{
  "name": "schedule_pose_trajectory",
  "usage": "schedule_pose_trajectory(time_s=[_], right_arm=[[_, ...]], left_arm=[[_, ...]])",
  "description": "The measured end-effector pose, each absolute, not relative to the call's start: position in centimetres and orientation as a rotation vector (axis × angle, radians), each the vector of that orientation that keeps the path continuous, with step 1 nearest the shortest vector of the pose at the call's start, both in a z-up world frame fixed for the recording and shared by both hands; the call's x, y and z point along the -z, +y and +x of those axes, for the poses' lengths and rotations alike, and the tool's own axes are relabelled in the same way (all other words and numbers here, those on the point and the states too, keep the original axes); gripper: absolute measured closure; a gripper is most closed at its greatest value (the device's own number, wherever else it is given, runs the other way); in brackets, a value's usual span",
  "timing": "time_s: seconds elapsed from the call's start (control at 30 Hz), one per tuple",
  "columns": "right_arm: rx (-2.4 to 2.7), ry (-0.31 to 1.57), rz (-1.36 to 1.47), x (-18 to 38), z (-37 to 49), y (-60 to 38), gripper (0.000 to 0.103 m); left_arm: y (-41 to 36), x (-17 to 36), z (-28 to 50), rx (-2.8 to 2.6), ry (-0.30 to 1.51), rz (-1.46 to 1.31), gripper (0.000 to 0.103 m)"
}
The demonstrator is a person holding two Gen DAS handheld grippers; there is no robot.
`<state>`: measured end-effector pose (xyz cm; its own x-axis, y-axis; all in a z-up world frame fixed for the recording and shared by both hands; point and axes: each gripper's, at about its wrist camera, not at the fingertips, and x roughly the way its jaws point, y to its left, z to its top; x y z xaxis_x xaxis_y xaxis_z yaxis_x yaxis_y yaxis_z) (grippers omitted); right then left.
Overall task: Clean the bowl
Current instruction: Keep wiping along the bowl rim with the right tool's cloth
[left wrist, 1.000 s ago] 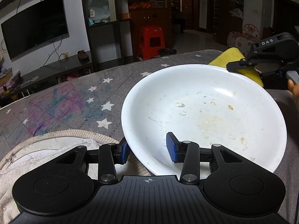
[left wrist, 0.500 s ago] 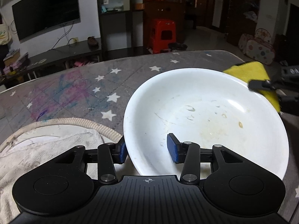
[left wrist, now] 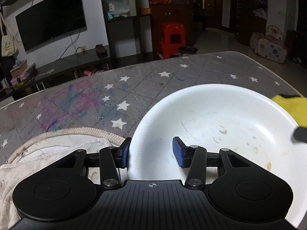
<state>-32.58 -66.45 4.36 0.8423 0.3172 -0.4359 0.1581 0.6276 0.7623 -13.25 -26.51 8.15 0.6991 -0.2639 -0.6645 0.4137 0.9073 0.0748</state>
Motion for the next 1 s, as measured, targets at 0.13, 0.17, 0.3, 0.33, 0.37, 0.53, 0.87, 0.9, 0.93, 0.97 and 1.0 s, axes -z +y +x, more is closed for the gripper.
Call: schedule_pose_trajectory(time_s=[0.13, 0.17, 0.3, 0.33, 0.37, 0.53, 0.87, 0.9, 0.93, 0.97, 1.0], right_arm=[[-0.115, 0.592, 0.879, -4.6, -33.5, -66.6, 0.083], [-0.116, 0.59, 0.889, -4.6, -33.3, -66.9, 0.083], [-0.098, 0.576, 0.932, -4.5, -32.3, -67.9, 0.083], [-0.094, 0.575, 0.937, -4.5, -31.9, -68.2, 0.083], [-0.089, 0.573, 0.941, -4.5, -31.6, -68.4, 0.083], [-0.076, 0.564, 0.963, -4.4, -29.6, -69.6, 0.083], [-0.057, 0.56, 0.935, -4.5, -29.1, -69.7, 0.079], [-0.047, 0.554, 0.928, -4.5, -29.5, -69.7, 0.079], [-0.04, 0.55, 0.919, -4.6, -29.5, -69.7, 0.079], [-0.033, 0.545, 0.912, -4.7, -29.6, -69.7, 0.079], [-0.023, 0.538, 0.911, -4.8, -29.8, -69.8, 0.079]], left_arm=[[-26.9, -8.0, -13.8, 0.404, 0.681, 0.259, 0.055], [-27.0, -8.0, -14.0, 0.406, 0.676, 0.269, 0.056], [-27.8, -7.9, -14.8, 0.411, 0.652, 0.307, 0.057], [-28.0, -7.8, -14.9, 0.412, 0.647, 0.317, 0.057], [-28.1, -7.7, -14.9, 0.415, 0.643, 0.323, 0.058], [-28.2, -7.5, -15.0, 0.425, 0.633, 0.33, 0.059], [-28.3, -7.6, -14.8, 0.421, 0.675, 0.312, 0.058], [-28.3, -7.7, -14.9, 0.418, 0.681, 0.313, 0.058], [-28.3, -7.7, -14.9, 0.417, 0.685, 0.315, 0.057], [-28.3, -7.8, -15.0, 0.415, 0.689, 0.316, 0.057], [-28.3, -7.8, -15.0, 0.414, 0.691, 0.317, 0.057]])
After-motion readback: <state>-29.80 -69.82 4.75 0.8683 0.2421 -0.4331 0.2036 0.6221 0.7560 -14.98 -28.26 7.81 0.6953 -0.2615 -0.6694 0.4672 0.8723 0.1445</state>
